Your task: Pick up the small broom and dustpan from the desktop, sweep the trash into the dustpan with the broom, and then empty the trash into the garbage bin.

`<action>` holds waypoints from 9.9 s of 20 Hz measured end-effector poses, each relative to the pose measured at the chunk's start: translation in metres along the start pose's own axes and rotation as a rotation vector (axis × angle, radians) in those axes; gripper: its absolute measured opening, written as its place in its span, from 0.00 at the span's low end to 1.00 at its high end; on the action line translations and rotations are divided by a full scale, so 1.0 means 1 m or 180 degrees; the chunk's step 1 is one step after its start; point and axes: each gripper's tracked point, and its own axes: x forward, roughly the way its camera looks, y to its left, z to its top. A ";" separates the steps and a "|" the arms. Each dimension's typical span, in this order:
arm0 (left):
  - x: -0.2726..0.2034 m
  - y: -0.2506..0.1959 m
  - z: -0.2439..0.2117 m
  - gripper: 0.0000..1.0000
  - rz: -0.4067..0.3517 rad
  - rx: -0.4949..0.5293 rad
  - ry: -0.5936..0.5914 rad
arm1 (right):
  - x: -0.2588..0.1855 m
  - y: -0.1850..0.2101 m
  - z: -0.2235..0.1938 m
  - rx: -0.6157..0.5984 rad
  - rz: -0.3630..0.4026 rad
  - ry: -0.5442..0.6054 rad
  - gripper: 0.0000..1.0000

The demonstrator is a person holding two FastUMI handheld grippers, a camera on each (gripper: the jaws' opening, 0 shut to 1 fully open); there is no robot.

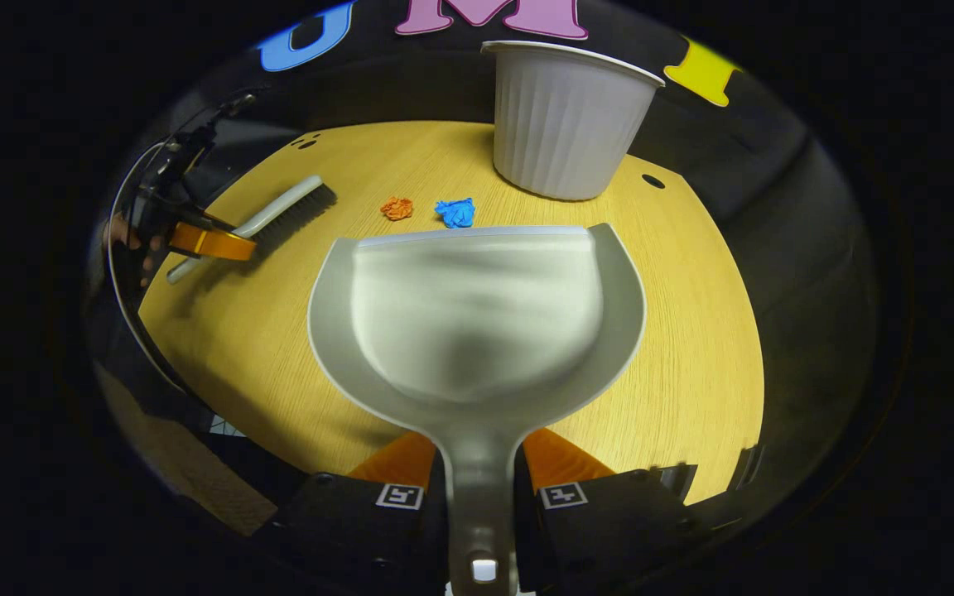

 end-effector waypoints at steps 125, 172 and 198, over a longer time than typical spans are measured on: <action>-0.058 -0.041 0.002 0.26 -0.0151 0.0050 -0.0256 | -0.165 -0.147 0.304 -0.0213 -0.0439 0.0009 0.36; -0.003 -0.026 -0.027 0.28 0.0411 0.0231 0.0211 | 0.036 0.058 0.008 -0.0007 0.0365 0.0629 0.40; -0.289 -0.103 0.197 0.28 0.0128 0.0227 -0.2888 | -0.191 0.032 0.271 0.0097 0.0140 -0.2239 0.34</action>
